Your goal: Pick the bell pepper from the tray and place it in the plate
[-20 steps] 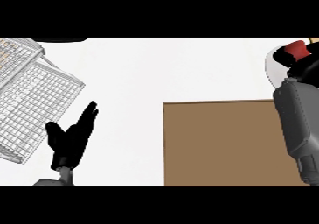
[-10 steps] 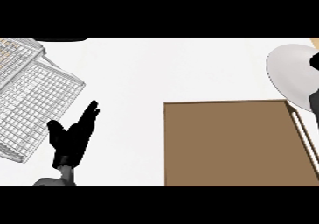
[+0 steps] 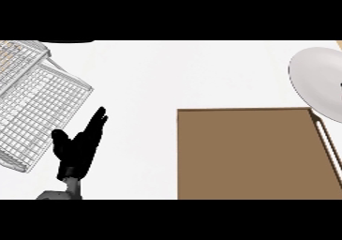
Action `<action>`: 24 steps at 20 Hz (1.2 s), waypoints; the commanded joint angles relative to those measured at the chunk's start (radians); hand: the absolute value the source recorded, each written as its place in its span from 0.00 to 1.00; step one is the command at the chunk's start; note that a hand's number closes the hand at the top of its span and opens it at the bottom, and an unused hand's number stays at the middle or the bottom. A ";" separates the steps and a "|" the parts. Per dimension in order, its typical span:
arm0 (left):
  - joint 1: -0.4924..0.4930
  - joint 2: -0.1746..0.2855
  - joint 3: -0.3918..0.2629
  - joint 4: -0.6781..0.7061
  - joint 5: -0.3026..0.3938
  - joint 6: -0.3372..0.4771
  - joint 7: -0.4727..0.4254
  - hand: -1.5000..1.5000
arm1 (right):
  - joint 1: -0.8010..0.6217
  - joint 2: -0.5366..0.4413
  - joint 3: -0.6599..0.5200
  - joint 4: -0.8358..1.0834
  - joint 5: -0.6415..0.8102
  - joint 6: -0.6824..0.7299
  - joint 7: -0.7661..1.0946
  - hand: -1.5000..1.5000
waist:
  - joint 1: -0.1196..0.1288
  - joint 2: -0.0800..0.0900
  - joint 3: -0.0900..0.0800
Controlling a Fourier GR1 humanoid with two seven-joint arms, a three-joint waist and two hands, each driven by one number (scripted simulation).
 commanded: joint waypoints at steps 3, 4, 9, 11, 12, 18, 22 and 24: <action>-0.037 -0.003 0.007 0.043 0.007 -0.002 0.046 0.50 | 0.016 -0.002 -0.100 -0.008 -0.174 0.080 -0.269 0.00 | -0.004 0.010 -0.003; 0.039 -0.014 -0.020 0.024 0.004 -0.010 0.029 0.50 | 0.013 -0.020 -0.118 -0.017 -0.200 0.097 -0.303 0.00 | 0.005 0.006 -0.003; 0.011 -0.005 0.000 0.060 -0.002 -0.007 0.018 0.50 | 0.033 0.037 -0.228 -0.135 -0.365 0.008 -0.540 0.00 | -0.019 0.004 -0.003; -0.010 -0.008 0.000 0.027 0.011 -0.010 0.047 0.50 | 0.038 0.036 -0.261 -0.114 -0.410 0.013 -0.600 0.00 | -0.001 0.009 -0.002; 0.015 -0.014 -0.003 0.015 -0.003 0.016 0.061 0.50 | 0.061 0.044 -0.296 -0.127 -0.462 0.028 -0.644 0.00 | -0.013 -0.001 -0.005; 0.039 -0.030 -0.002 0.064 -0.016 0.015 0.004 0.50 | 0.116 0.049 -0.377 -0.124 -0.633 0.209 -0.820 0.00 | -0.036 -0.013 -0.011; 0.037 -0.035 -0.008 0.026 -0.034 0.039 0.038 0.50 | 0.194 0.118 -0.368 -0.133 -0.693 0.337 -0.908 0.00 | -0.046 -0.018 -0.012; 0.033 -0.008 0.037 0.052 0.006 0.003 0.032 0.50 | 0.198 0.171 -0.303 -0.201 -0.672 0.348 -0.854 0.00 | -0.056 -0.023 -0.014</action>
